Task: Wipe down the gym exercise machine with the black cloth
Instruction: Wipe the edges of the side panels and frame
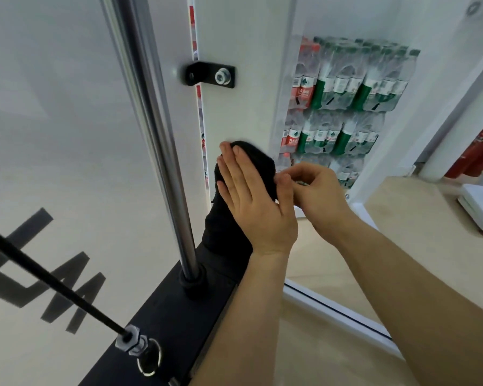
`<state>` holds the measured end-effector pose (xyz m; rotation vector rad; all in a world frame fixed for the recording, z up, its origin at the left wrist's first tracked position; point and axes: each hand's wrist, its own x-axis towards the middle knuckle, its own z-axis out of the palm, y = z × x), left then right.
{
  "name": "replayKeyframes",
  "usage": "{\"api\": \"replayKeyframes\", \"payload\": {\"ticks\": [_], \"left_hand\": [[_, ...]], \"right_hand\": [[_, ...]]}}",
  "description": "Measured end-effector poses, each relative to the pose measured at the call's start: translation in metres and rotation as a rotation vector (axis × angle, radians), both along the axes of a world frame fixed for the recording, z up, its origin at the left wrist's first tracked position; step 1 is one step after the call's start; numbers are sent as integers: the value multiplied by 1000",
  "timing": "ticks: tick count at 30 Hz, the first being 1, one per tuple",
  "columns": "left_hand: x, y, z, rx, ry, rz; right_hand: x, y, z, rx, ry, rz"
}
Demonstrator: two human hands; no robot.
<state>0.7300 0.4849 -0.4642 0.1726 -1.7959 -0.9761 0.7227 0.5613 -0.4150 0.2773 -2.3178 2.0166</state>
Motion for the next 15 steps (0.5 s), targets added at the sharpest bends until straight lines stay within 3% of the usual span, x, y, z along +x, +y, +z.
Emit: {"api": "replayKeyframes", "payload": {"ticks": [7, 15], "left_hand": [[-22, 7, -9, -26, 10, 265], [-15, 28, -88, 207, -104, 214]], "right_hand": [[3, 26, -35, 102, -154, -62], [15, 51, -78, 186, -229, -105]]}}
